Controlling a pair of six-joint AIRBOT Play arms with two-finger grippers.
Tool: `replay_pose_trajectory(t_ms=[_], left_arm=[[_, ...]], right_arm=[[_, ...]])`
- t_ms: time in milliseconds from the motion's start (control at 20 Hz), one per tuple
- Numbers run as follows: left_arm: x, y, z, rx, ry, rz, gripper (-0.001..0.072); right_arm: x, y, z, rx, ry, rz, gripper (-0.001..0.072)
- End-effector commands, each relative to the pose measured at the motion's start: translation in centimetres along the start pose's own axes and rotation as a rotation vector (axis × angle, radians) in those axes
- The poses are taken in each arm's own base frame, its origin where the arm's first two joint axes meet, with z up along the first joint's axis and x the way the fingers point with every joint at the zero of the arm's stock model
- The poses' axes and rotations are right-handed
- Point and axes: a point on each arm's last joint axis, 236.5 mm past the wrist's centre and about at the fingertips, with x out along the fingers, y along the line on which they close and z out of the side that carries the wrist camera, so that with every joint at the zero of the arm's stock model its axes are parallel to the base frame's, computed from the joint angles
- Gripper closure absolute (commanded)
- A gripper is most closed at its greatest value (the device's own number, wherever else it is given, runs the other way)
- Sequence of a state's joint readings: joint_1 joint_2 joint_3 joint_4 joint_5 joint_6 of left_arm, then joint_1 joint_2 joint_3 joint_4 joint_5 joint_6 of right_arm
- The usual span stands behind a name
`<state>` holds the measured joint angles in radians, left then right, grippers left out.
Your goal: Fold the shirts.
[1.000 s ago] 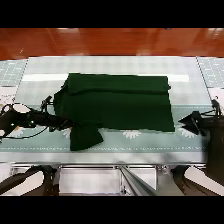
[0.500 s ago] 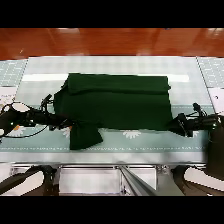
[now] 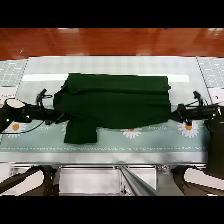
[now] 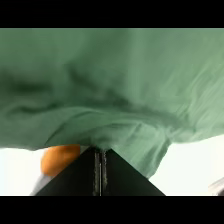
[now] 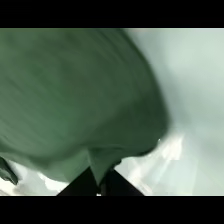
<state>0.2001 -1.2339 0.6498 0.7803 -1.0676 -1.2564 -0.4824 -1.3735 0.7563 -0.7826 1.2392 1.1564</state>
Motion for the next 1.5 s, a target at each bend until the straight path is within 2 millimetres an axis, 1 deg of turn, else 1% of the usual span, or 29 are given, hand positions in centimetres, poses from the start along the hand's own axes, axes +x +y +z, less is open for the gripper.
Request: replay_pose_trajectory(t_ms=[0,100,150,200,250,300,400,500,650,750,850,950,1100,1150,1200,1250,1300,1350,1400,1450], left_arm=[[-1.1,-1.0,4.6,0.013,-0.081,-0.002,0.0690],[-1.3,-2.5,7.9,0.030,-0.109,-0.026,0.0690],[-1.6,-3.7,10.0,0.032,-0.133,-0.058,0.0690],[-1.8,-4.8,11.9,0.035,-0.157,-0.087,0.0690],[-2.1,-5.5,13.9,0.025,-0.177,-0.102,0.0690],[-2.1,-5.9,15.5,0.016,-0.187,-0.109,0.0690],[-1.5,-6.9,17.7,0.042,-0.161,-0.127,0.0690],[-0.4,-7.8,19.3,0.076,-0.131,-0.141,0.0690],[0.8,-8.5,22.0,0.070,-0.139,-0.152,0.0690],[1.4,-8.4,23.6,0.050,-0.147,-0.156,0.0690],[2.1,-8.1,24.3,0.040,-0.143,-0.158,0.0690],[2.9,-7.8,24.4,0.036,-0.134,-0.156,0.0690],[3.6,-7.5,24.4,0.071,-0.133,-0.150,0.0690],[3.7,-7.7,24.4,0.091,-0.134,-0.149,0.0689],[3.8,-7.9,24.2,0.093,-0.130,-0.151,0.0617],[3.9,-8.3,23.9,0.097,-0.119,-0.156,0.0365],[3.7,-8.7,23.6,0.102,-0.105,-0.161,0.0207],[2.7,-9.2,23.5,0.122,-0.088,-0.171,0.0207],[1.3,-9.6,23.6,0.137,-0.077,-0.182,0.0207],[-0.7,-9.9,23.7,0.151,-0.071,-0.183,0.0208]], right_arm=[[-1.6,3.2,4.4,-0.085,-0.093,0.004,0.0690],[-1.6,5.2,6.8,-0.133,-0.100,0.004,0.0690],[-1.5,5.9,8.1,-0.145,-0.113,0.002,0.0690],[-1.5,6.6,9.7,-0.147,-0.138,-0.002,0.0690],[-1.5,7.1,10.9,-0.159,-0.155,-0.003,0.0690],[-1.4,7.6,12.0,-0.176,-0.160,-0.002,0.0690],[-0.8,8.1,13.8,-0.190,-0.161,0.000,0.0690],[-0.2,8.0,15.3,-0.188,-0.166,0.000,0.0690],[0.3,8.0,17.6,-0.177,-0.197,0.014,0.0690],[0.6,8.0,18.8,-0.175,-0.212,0.023,0.0690],[1.0,8.1,19.7,-0.162,-0.224,0.043,0.0690],[1.6,7.7,20.3,-0.143,-0.236,0.052,0.0689],[2.6,6.9,20.6,-0.119,-0.229,0.057,0.0689],[2.7,6.9,20.7,-0.112,-0.230,0.066,0.0658],[2.8,7.2,20.8,-0.104,-0.233,0.080,0.0519],[2.6,7.7,20.8,-0.097,-0.235,0.101,0.0355],[2.3,8.7,20.6,-0.100,-0.229,0.135,0.0299],[1.1,9.4,20.5,-0.115,-0.223,0.156,0.0299],[-0.4,9.9,20.3,-0.134,-0.211,0.173,0.0299],[-2.8,10.5,20.0,-0.156,-0.200,0.190,0.0299]])
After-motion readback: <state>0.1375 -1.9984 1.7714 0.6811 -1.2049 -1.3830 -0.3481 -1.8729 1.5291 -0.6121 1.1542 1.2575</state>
